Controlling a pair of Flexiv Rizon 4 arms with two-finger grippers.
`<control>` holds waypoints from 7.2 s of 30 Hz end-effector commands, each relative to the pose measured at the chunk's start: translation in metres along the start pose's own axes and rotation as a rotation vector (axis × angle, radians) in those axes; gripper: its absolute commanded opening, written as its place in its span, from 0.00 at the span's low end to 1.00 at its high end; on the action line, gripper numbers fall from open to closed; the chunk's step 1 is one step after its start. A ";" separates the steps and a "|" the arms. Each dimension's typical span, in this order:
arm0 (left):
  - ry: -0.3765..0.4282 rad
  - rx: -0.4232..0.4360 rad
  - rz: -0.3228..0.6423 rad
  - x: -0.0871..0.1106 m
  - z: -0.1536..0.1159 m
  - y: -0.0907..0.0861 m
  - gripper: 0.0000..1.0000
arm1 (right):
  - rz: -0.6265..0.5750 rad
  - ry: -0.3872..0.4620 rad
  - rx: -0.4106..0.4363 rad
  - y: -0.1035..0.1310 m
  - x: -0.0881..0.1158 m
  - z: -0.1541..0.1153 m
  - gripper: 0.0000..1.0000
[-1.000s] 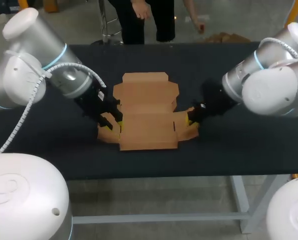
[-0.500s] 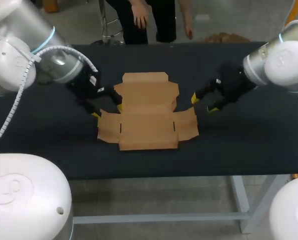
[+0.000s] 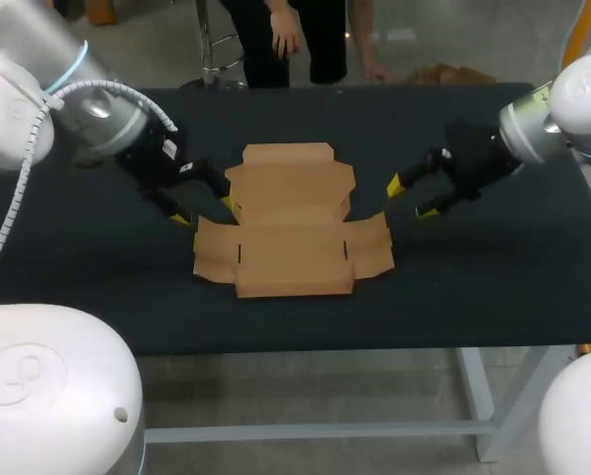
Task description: Assemble the packaging by folding the flat box into shape, placing the metal phone stand inside, and closing the box properly
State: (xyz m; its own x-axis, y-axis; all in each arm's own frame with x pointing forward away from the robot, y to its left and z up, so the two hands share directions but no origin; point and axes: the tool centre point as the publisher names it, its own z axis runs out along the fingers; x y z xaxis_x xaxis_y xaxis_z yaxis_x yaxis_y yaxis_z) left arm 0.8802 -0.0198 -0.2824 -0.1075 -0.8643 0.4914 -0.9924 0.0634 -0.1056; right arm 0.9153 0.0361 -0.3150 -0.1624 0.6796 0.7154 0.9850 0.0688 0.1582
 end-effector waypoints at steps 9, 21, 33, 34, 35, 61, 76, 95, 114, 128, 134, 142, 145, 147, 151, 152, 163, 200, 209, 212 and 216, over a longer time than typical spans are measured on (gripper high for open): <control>0.045 0.028 0.058 0.006 -0.002 -0.013 1.00 | -0.017 0.148 -0.007 0.011 -0.001 -0.002 1.00; 0.070 0.105 0.139 0.009 -0.013 -0.053 1.00 | -0.013 0.172 -0.019 0.064 -0.018 0.011 1.00; 0.090 0.107 0.149 0.002 -0.012 -0.096 1.00 | 0.028 0.195 -0.039 0.103 -0.030 0.035 1.00; 0.092 0.106 0.150 0.000 -0.012 -0.098 1.00 | 0.033 0.197 -0.039 0.105 -0.030 0.038 1.00; 0.093 0.105 0.150 -0.001 -0.012 -0.100 1.00 | 0.040 0.195 -0.040 0.107 -0.031 0.040 1.00; 0.095 0.090 0.146 -0.025 -0.017 -0.136 1.00 | 0.079 0.147 -0.012 0.151 -0.038 0.088 0.80; 0.099 0.083 0.133 -0.028 -0.012 -0.131 1.00 | 0.074 0.140 0.020 0.166 -0.041 0.114 0.83; 0.116 0.082 0.109 -0.033 -0.006 -0.123 1.00 | 0.068 0.197 0.023 0.167 -0.029 0.139 0.59; 0.119 0.078 0.102 -0.039 -0.009 -0.114 1.00 | 0.074 0.233 0.018 0.159 -0.023 0.154 0.25; 0.170 0.077 0.162 -0.038 -0.011 -0.115 1.00 | 0.005 0.267 -0.072 0.152 -0.010 0.131 0.00; 0.171 0.103 0.207 -0.038 -0.011 -0.116 1.00 | -0.054 0.367 -0.072 0.152 -0.004 0.120 0.00; 0.171 0.103 0.207 -0.038 -0.011 -0.116 1.00 | -0.054 0.367 -0.072 0.152 -0.004 0.120 0.00; 0.171 0.103 0.207 -0.038 -0.011 -0.116 1.00 | -0.054 0.367 -0.072 0.152 -0.004 0.120 0.00; 0.171 0.103 0.207 -0.038 -0.011 -0.116 1.00 | -0.054 0.367 -0.072 0.152 -0.004 0.120 0.00; 0.207 0.139 0.234 -0.035 -0.008 -0.115 1.00 | -0.054 0.367 -0.072 0.152 -0.004 0.120 0.00; 0.212 0.162 0.238 -0.034 -0.008 -0.115 1.00 | -0.067 0.374 -0.083 0.152 -0.002 0.118 0.00; 0.170 0.336 0.359 -0.036 -0.010 -0.128 1.00 | -0.235 0.375 -0.229 0.145 0.021 0.084 0.00; 0.410 0.477 0.628 -0.009 0.004 -0.160 1.00 | -0.444 0.439 -0.393 0.153 0.052 0.056 0.00; 0.430 0.498 0.693 -0.006 0.008 -0.163 1.00 | -0.477 0.448 -0.395 0.150 0.057 0.061 0.00; 0.455 0.514 0.749 0.000 0.010 -0.168 1.00 | -0.492 0.450 -0.402 0.149 0.059 0.059 0.00; 0.501 0.539 0.813 0.005 0.009 -0.171 1.00 | -0.503 0.450 -0.422 0.147 0.060 0.056 0.00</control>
State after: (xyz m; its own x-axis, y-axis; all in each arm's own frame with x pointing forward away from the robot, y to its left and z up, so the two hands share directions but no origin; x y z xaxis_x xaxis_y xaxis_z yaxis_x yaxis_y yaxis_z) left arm 1.0424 -0.0403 -0.2650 -0.8340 -0.3985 0.3815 -0.4850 0.2000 -0.8513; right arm 1.0570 0.1304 -0.2862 -0.6750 0.2772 0.6838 0.7015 -0.0463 0.7112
